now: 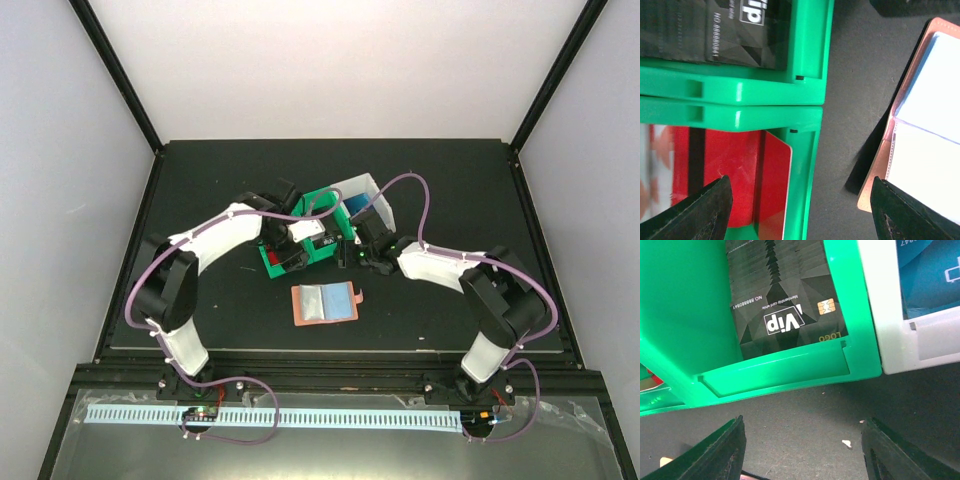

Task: Put the credit cards into the card holder
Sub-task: Pick up the credit card from the storage box.

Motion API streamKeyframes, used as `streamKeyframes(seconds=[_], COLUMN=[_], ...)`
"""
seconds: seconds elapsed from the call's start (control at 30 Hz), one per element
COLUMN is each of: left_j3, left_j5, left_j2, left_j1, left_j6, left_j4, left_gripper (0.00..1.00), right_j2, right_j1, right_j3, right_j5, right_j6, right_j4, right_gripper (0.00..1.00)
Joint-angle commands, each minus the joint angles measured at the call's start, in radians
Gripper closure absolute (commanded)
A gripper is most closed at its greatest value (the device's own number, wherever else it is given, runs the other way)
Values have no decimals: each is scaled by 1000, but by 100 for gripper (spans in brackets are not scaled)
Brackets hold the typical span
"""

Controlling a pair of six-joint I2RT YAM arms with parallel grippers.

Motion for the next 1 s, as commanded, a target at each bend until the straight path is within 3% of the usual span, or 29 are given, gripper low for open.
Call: streamKeyframes(seconds=[0.0,0.37,0.67,0.97], left_j3=[4,-22,-41,-31], left_j5=[43,-45,-80,-79], left_j2=[38,107,67,38], left_j1=[-11,-23,-39,-39], left_j6=[49,61,65,71], left_j4=[-8,24,9,-21], left_gripper=[23,46,67,79], right_j2=[12,18,19,17], right_j1=[-12,-23,-30,-31], right_j3=[14,14,13,13], right_j5=[20,29,30,34], right_j6=[-2,1,-2,-7], right_j4=[0,-6,-11,-17], right_gripper=[35,35,36,36])
